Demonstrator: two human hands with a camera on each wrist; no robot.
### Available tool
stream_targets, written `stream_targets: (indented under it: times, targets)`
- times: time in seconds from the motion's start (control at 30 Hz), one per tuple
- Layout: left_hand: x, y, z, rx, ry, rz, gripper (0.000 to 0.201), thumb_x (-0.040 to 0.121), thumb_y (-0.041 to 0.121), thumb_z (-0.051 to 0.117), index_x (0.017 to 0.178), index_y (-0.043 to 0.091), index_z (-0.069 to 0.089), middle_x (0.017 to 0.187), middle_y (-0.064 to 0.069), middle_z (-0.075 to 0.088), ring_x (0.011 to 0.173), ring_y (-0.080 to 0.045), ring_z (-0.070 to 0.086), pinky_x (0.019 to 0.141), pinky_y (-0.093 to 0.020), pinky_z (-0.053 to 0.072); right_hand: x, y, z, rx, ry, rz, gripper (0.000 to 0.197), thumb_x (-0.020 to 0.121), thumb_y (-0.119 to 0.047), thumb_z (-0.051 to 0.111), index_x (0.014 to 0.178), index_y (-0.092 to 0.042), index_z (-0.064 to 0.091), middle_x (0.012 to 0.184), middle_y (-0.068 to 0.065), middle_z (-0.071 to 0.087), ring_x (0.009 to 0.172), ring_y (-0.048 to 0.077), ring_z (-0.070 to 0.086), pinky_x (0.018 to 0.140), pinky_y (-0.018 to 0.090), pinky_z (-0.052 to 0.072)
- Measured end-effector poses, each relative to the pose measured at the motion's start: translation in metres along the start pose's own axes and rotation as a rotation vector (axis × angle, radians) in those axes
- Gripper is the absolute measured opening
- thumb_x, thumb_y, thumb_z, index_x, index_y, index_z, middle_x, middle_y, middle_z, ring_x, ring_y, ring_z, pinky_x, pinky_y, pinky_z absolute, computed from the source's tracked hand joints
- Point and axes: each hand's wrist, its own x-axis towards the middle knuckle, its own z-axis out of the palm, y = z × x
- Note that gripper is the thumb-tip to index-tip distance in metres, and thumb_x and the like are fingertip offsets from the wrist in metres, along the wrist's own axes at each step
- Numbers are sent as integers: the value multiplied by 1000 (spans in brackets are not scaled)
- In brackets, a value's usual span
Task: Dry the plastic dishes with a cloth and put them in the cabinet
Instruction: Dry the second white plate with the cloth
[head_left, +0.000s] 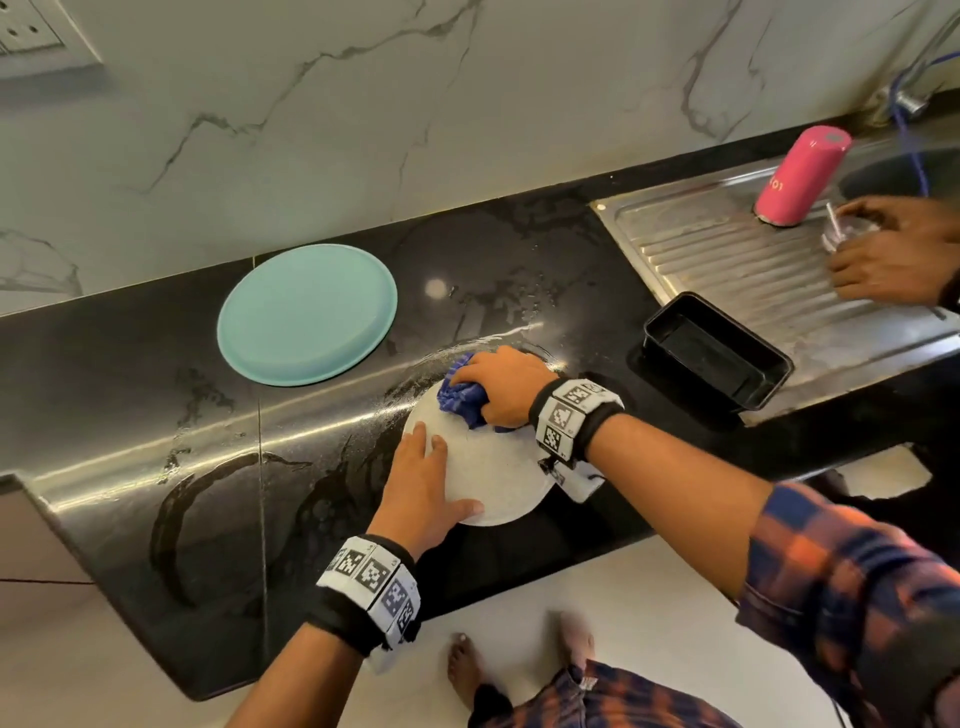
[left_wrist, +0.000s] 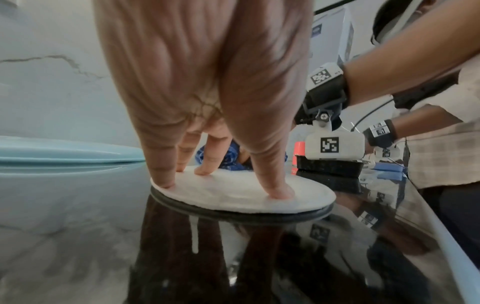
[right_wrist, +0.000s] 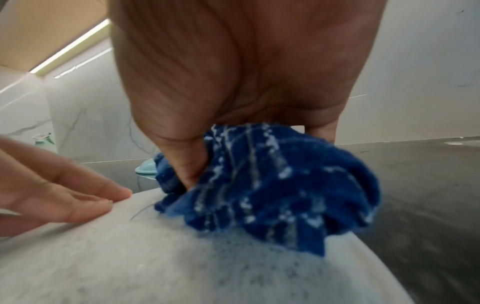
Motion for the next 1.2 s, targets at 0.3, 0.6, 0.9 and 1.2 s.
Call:
stream_targets:
  times: [0.3, 0.6, 0.9, 1.2]
  targets:
    - [-1, 2, 0, 14, 4, -2, 107, 82, 57, 70, 156, 8, 13, 165, -12, -8, 152, -29, -3, 122, -38, 10, -50, 27, 30, 151, 94, 238, 43, 88, -32, 59, 130, -21, 54, 118, 7, 49, 109, 32, 52, 88, 39, 45]
    - [3, 2, -1, 100, 1, 22, 107, 80, 59, 71, 156, 7, 16, 165, -15, -4, 151, -33, 3, 122, -37, 10, -136, -31, 64, 121, 9, 247, 32, 87, -33, 56, 112, -13, 58, 116, 9, 53, 98, 32, 58, 78, 40, 48]
    - [-1, 4, 0, 100, -5, 15, 105, 84, 59, 67, 157, 8, 10, 165, -13, -6, 152, -32, 1, 122, -39, 10, -97, 16, 31, 142, 80, 394, 22, 85, -32, 62, 97, -14, 60, 101, 7, 52, 94, 31, 60, 69, 33, 41]
    - [-1, 1, 2, 96, 18, 35, 105, 83, 60, 66, 157, 9, 10, 165, -14, -6, 151, -33, 0, 122, -39, 9, -138, -27, 63, 139, 24, 234, 33, 84, -39, 62, 110, -20, 59, 111, 1, 44, 90, 25, 58, 69, 36, 47]
